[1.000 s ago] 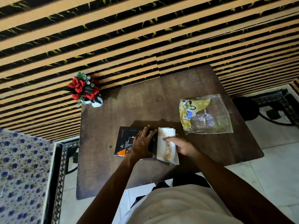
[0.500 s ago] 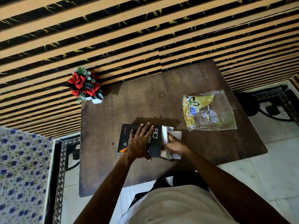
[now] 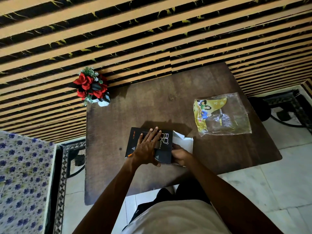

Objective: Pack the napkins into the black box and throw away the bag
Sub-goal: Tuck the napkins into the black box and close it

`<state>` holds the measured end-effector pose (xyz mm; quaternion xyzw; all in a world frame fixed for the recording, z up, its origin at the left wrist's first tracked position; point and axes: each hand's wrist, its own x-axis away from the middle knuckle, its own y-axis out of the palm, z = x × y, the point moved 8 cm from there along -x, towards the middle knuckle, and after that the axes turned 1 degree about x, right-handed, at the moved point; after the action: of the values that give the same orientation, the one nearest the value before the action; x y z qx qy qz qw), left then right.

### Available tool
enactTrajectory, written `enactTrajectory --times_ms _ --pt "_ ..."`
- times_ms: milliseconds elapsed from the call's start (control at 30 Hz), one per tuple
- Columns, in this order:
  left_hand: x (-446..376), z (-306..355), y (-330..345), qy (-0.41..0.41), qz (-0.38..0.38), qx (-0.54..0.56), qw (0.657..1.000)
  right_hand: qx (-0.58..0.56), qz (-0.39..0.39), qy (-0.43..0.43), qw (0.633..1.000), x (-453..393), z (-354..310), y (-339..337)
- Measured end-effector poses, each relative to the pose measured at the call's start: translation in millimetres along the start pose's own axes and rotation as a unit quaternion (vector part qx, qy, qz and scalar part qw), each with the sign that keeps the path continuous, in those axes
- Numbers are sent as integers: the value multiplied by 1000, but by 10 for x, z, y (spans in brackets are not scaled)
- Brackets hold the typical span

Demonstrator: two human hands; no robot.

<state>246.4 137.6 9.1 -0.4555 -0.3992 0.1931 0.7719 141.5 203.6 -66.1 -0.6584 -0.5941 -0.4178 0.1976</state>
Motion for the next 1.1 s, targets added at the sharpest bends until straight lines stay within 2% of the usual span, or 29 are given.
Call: enactTrajectory --times_ms 100,233,367,433,500,533,600,667,733,800,867,967,1100 --pt "68 -120 -22 3 29 30 999 83 32 -14 996 -27 9 -210" --pt "61 -137 -24 -1 50 32 998 81 37 -3 996 -7 6 -334" --pt "40 -101 -8 -24 37 29 999 94 7 25 995 -41 -14 -257" --pt "51 -83 11 -41 32 25 998 91 20 29 995 -76 -26 -385" --pt "44 13 19 -56 36 24 998 117 82 -5 990 -48 -123 -638" --pt "26 94 23 -54 41 23 997 136 143 -34 980 7 -201 -795" --pt "-49 341 52 -33 45 1 998 165 270 -98 944 175 -332 -1156" --pt "-147 572 107 -25 35 -32 999 206 320 -104 919 280 -327 -1383" --pt "-244 691 159 -43 13 -59 997 192 265 -39 944 220 -144 -1463" --pt "-309 727 197 -61 0 -84 995 154 139 38 977 220 8 -1314" --pt "-332 717 186 -72 9 -101 992 164 57 47 984 253 11 -1184" --pt "-336 719 117 -92 30 -83 992 169 18 0 986 231 -63 -1118" --pt "-388 742 -12 -115 26 -80 990 186 3 -18 982 198 -77 -1073"
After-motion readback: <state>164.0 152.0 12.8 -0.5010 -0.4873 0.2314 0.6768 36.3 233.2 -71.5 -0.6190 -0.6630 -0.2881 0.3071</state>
